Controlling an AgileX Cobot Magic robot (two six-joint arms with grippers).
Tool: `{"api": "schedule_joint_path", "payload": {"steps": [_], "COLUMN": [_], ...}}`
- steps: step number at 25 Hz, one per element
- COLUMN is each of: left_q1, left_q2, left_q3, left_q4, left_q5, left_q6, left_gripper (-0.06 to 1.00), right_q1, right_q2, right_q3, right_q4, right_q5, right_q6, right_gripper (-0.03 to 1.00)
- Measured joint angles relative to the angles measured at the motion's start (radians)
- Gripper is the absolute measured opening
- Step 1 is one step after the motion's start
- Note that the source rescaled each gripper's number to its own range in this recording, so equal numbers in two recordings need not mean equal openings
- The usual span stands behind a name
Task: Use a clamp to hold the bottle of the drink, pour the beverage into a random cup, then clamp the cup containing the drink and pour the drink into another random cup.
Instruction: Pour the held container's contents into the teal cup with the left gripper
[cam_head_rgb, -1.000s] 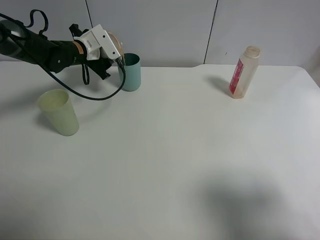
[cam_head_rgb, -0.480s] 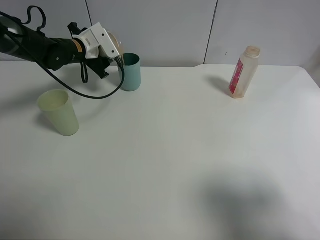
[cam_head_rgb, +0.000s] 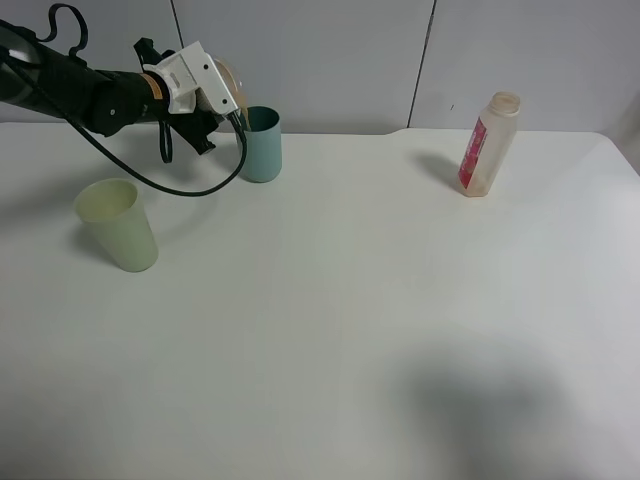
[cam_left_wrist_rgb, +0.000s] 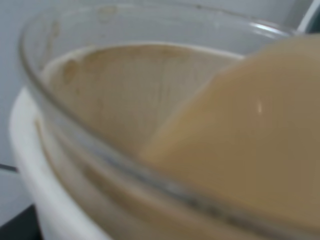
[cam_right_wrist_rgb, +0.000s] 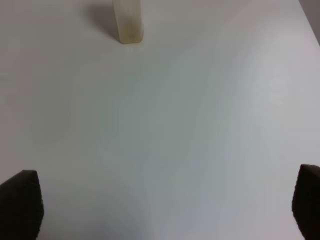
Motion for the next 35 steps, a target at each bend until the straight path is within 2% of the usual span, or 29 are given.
{"api": "schedule_joint_path", "payload": {"steps": [35], "left_q1": [-0.017], "left_q2": [-0.030], "left_q3": [0.000], "left_q4": [0.000], "left_q5": [0.020], "left_q6": [0.048], "left_gripper": [0.00], "right_q1": [0.000], "right_q2": [0.000], "right_q3": [0.000], "right_q4": [0.000], "right_q5": [0.000], "right_q6": [0.000], "right_gripper": [1.00]}}
